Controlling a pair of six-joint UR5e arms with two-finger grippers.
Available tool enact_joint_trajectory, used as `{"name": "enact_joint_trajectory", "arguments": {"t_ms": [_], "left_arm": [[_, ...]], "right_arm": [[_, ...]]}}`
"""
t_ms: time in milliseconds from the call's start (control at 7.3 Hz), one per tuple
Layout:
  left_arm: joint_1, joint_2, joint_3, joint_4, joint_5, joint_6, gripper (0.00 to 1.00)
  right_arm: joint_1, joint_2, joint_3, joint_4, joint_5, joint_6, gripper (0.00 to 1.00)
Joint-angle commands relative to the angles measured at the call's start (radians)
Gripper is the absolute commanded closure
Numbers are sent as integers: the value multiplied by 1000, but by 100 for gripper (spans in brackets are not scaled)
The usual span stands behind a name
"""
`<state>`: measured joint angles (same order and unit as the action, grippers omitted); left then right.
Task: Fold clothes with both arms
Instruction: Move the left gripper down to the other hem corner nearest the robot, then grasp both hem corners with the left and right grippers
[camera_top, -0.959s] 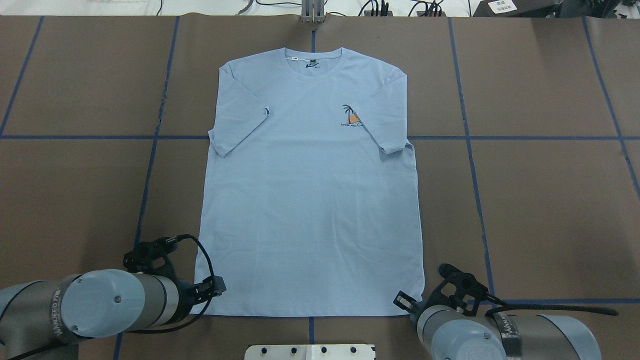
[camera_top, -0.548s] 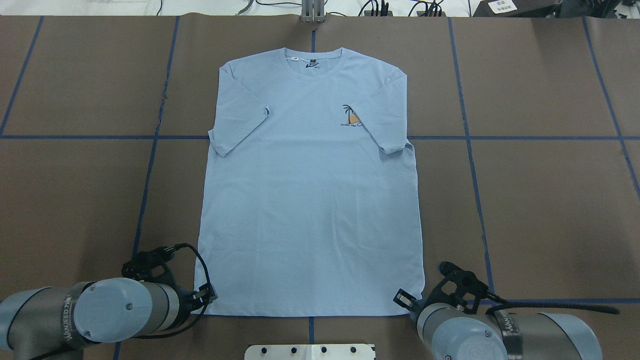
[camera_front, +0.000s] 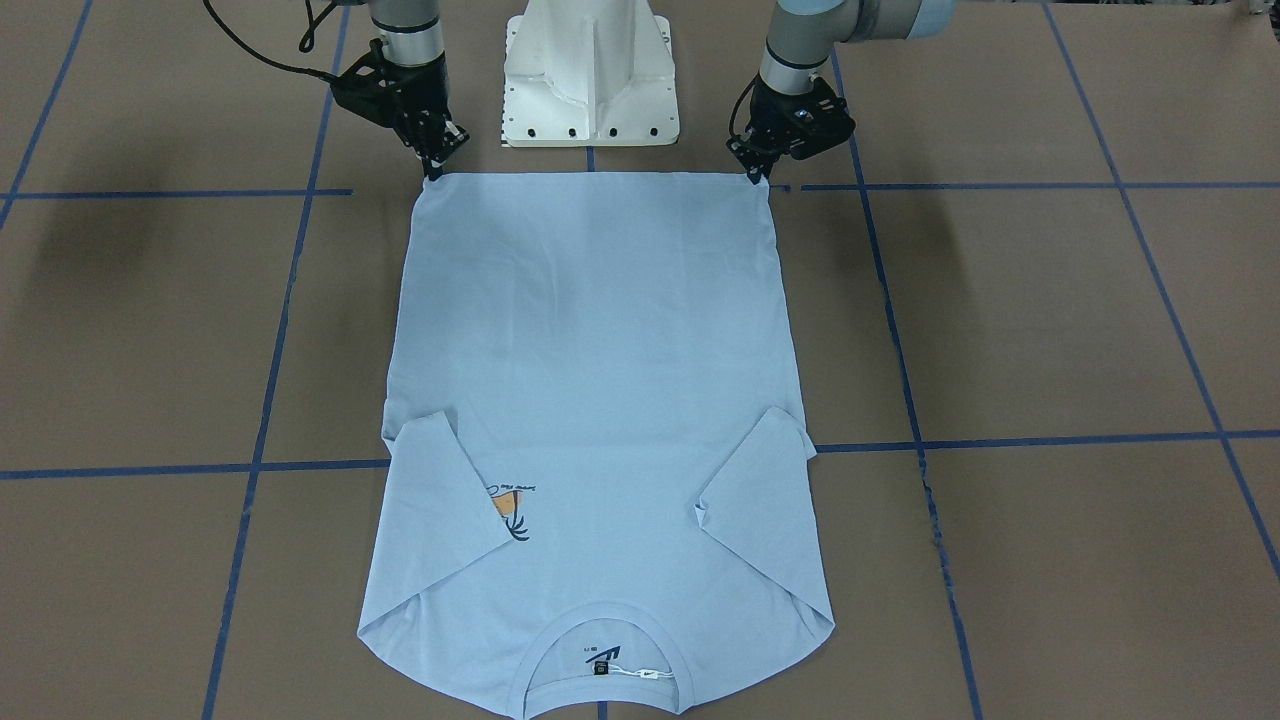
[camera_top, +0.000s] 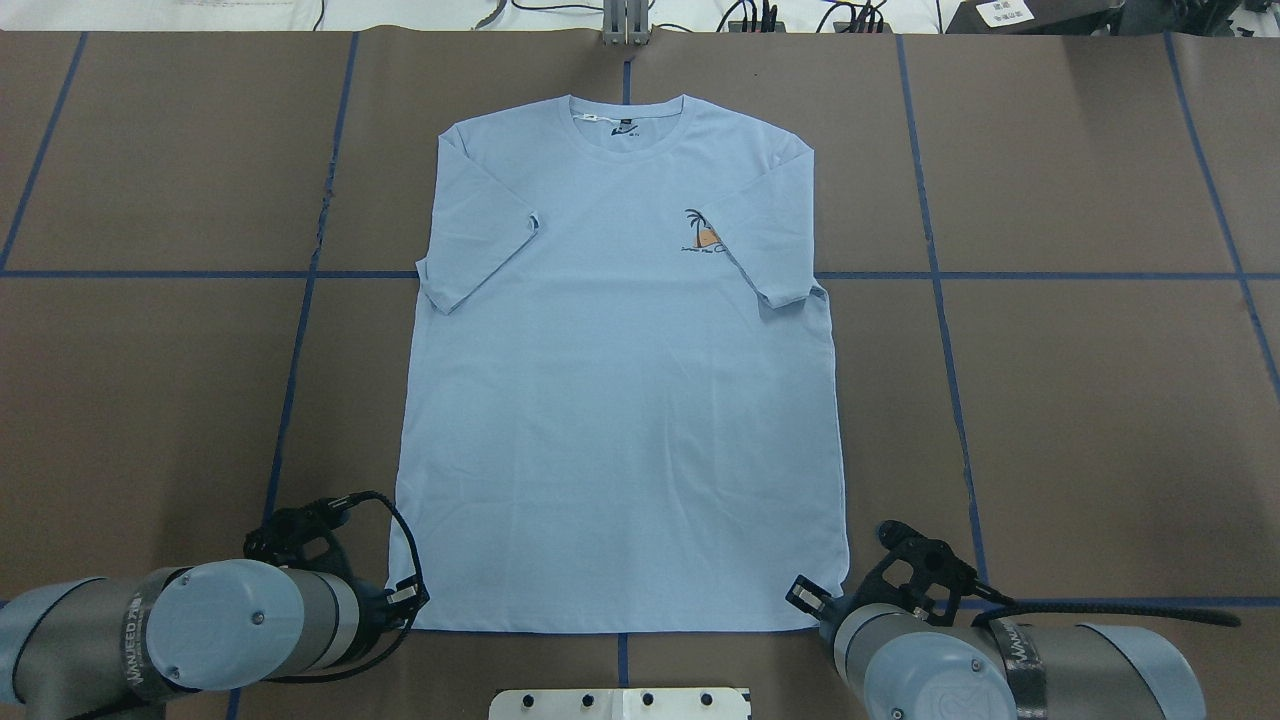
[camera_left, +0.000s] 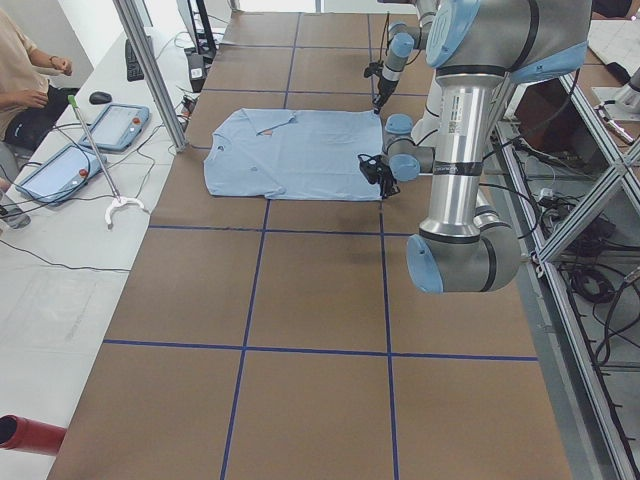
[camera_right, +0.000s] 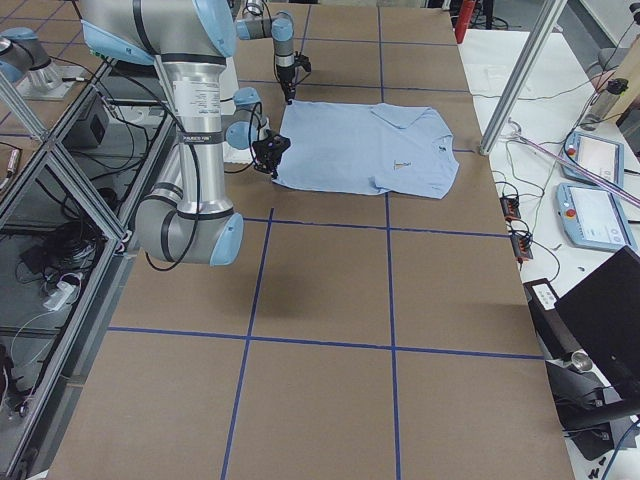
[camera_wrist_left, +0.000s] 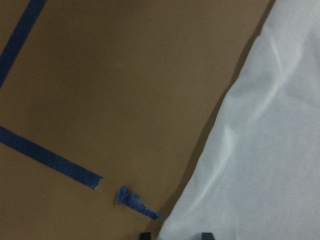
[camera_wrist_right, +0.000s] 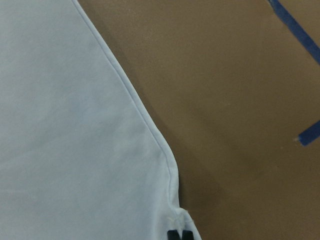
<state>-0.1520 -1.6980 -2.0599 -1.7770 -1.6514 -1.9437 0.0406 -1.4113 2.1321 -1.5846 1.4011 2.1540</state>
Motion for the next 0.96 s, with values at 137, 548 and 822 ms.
{"name": "enact_joint_trajectory", "arguments": {"t_ms": [137,548,822], "left_arm": [[2,-2,-51,2,-34,-3,100],[3,9,-184,10,-117,-3,100],[-9,43,-273,8,-120,-1,100]], "right_arm": [[7,-5,27,0,-1,3,100],[-16,-105,203,-53,12,7,100],[11,-117,262,-75,9,4,100]]}}
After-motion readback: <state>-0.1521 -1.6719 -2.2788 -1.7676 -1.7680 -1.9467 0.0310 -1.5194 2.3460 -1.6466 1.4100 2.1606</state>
